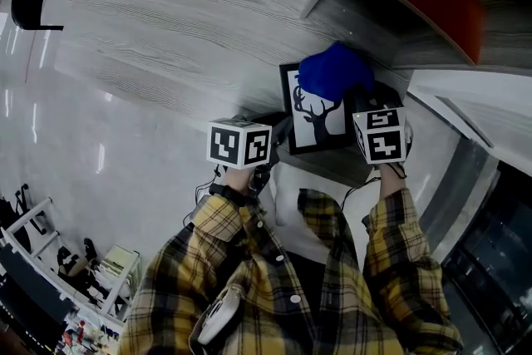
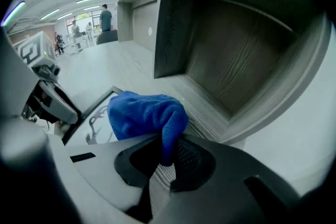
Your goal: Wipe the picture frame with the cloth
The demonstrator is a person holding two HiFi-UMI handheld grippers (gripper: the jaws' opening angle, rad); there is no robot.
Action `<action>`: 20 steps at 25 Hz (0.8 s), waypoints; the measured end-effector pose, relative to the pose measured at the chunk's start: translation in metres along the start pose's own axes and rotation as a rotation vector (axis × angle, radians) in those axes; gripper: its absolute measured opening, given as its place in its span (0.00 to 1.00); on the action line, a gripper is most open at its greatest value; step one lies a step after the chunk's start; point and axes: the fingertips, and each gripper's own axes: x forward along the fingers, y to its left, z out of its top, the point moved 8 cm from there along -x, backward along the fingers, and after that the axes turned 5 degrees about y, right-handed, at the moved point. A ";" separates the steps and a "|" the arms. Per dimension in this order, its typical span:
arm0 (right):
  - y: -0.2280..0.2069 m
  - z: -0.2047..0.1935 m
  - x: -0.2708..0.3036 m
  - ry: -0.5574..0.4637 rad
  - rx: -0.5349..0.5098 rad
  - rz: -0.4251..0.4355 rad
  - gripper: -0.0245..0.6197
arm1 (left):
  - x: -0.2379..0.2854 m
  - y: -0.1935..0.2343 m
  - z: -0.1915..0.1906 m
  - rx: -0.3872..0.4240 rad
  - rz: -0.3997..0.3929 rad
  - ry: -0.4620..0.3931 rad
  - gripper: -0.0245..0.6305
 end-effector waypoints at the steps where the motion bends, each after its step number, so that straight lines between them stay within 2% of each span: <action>1: 0.005 0.005 -0.010 -0.026 -0.001 0.014 0.10 | 0.000 0.000 0.000 0.002 0.000 0.001 0.14; 6: 0.050 0.036 -0.065 -0.190 -0.020 0.179 0.10 | 0.001 0.000 0.000 0.005 0.002 0.003 0.14; 10: 0.084 0.050 -0.087 -0.273 0.077 0.419 0.10 | 0.001 -0.001 0.000 0.006 0.003 0.003 0.14; 12: 0.093 0.047 -0.077 -0.244 0.120 0.497 0.10 | 0.002 -0.001 0.000 0.006 0.003 0.003 0.14; 14: 0.099 0.039 -0.055 -0.180 0.134 0.530 0.10 | 0.002 -0.001 0.000 0.007 0.003 0.003 0.14; 17: 0.107 0.032 -0.020 -0.084 0.113 0.530 0.10 | 0.002 -0.001 0.000 0.008 0.002 0.002 0.14; 20: 0.111 0.030 0.001 -0.044 0.096 0.507 0.10 | 0.002 -0.001 0.000 0.007 0.001 0.002 0.14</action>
